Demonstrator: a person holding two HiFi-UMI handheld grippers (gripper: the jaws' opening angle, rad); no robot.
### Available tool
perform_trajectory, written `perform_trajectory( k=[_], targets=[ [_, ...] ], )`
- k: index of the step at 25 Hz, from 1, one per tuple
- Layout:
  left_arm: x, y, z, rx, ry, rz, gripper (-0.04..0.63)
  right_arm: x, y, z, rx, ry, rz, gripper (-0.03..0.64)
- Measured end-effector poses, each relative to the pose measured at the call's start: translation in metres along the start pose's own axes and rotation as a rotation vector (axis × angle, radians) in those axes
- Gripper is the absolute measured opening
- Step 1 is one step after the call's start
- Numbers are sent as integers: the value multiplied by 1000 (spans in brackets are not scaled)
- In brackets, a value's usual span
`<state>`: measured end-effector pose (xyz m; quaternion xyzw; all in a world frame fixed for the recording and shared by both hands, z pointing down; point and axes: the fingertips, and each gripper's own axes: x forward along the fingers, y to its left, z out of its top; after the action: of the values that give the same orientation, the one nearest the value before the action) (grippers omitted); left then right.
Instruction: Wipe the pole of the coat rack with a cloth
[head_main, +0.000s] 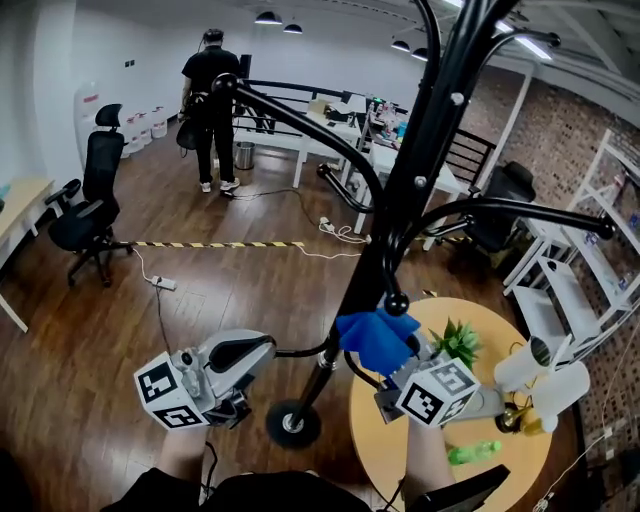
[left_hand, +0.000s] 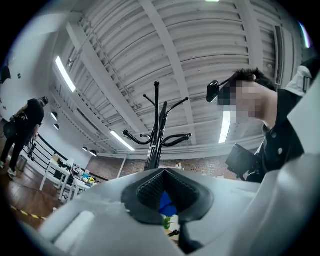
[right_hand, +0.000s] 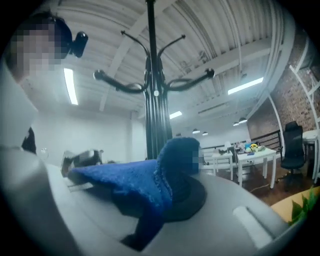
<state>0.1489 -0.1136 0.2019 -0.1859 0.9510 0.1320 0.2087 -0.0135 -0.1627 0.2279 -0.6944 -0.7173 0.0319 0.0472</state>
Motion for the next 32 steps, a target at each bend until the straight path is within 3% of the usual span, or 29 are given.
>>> perform_trajectory(
  k=[4,7,11,18,24,32],
  targets=[
    [13,-4,-6,-20,10,-40,3,0,0,-87,-42,296,14,25],
    [24,-4,-11,-28,17,-65,3,-11,-8,-107,-92,400,-24,25],
    [29,-4,-13,-36,12,-80,3,-46,-10,-128,-46,532,-5,25],
    [28,5,-16,-35,22,-62,3,-64,-10,-128,4,512,10,25],
    [17,9,-12,-1,37,-24,3,-29,-21,-131,-54,488,-35,25],
    [-2,14,4,73,30,39,3,2,-10,-66,-29,240,5,25]
  ],
)
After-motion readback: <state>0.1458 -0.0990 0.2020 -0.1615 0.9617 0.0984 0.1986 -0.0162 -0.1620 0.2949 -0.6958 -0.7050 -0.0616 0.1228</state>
